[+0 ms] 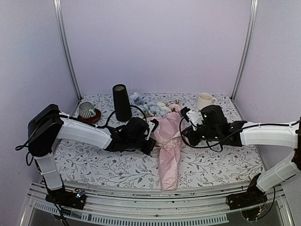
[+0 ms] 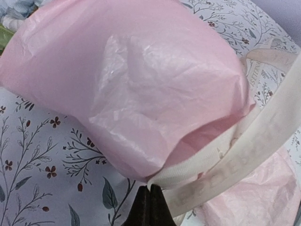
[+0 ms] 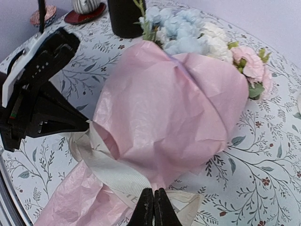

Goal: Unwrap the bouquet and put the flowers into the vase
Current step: Untie the half-tied ribbon from the folded wrapping paper.

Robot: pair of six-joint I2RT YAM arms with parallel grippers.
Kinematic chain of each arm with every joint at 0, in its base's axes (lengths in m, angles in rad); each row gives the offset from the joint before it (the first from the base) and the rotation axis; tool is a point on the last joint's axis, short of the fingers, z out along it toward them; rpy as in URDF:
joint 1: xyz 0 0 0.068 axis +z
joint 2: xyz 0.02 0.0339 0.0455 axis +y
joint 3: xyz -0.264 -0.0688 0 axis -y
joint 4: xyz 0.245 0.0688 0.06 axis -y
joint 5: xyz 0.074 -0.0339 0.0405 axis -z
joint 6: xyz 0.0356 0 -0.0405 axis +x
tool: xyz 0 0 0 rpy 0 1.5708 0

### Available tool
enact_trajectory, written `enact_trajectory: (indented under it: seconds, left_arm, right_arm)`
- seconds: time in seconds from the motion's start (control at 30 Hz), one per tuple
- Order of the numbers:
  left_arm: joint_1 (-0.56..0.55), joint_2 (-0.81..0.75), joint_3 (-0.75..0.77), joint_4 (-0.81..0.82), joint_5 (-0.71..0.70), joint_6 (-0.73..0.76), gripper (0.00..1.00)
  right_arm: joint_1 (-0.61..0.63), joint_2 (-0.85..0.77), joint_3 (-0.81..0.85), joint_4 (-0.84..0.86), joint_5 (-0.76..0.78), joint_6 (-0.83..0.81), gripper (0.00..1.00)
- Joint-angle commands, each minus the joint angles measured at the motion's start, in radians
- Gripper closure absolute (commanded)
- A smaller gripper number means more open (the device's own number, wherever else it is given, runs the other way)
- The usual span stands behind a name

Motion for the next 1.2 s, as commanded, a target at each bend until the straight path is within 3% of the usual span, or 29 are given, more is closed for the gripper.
enact_trajectory:
  seconds: [0.0, 0.23, 0.4, 0.63, 0.73, 0.83, 0.9, 1.03, 1.17]
  left_arm:
    - [0.019, -0.031, -0.025, -0.017, -0.015, -0.009, 1.0]
    - [0.021, -0.045, -0.054, -0.015, -0.02, -0.021, 1.0]
    - [0.022, -0.055, -0.07, -0.015, -0.027, -0.028, 1.0]
    - [0.031, -0.064, -0.078, -0.051, -0.061, -0.053, 1.0]
    - [0.036, -0.07, -0.089, -0.058, -0.068, -0.067, 1.0]
    - [0.037, -0.076, -0.102, -0.054, -0.064, -0.07, 1.0]
    - [0.038, -0.079, -0.109, -0.043, -0.053, -0.066, 1.0]
    - [0.037, -0.084, -0.112, -0.021, -0.029, -0.055, 1.0]
    - [0.037, -0.083, -0.103, -0.018, -0.022, -0.048, 1.0]
  right_arm:
    - [-0.075, -0.101, -0.064, 0.058, 0.066, 0.099, 0.96]
    - [-0.218, -0.138, -0.154, 0.047, 0.032, 0.21, 0.96]
    - [-0.254, -0.102, -0.194, 0.034, 0.021, 0.265, 0.97]
    - [-0.327, -0.05, -0.194, -0.02, 0.113, 0.379, 0.96]
    - [-0.365, -0.025, -0.191, -0.009, 0.021, 0.388, 0.9]
    - [-0.366, -0.028, -0.187, 0.014, -0.123, 0.326, 0.65]
    - [-0.366, -0.051, -0.193, 0.035, -0.223, 0.28, 0.58]
    - [-0.349, -0.088, -0.175, 0.045, -0.373, 0.179, 0.56]
    - [-0.247, -0.065, -0.096, -0.023, -0.39, 0.066, 0.55]
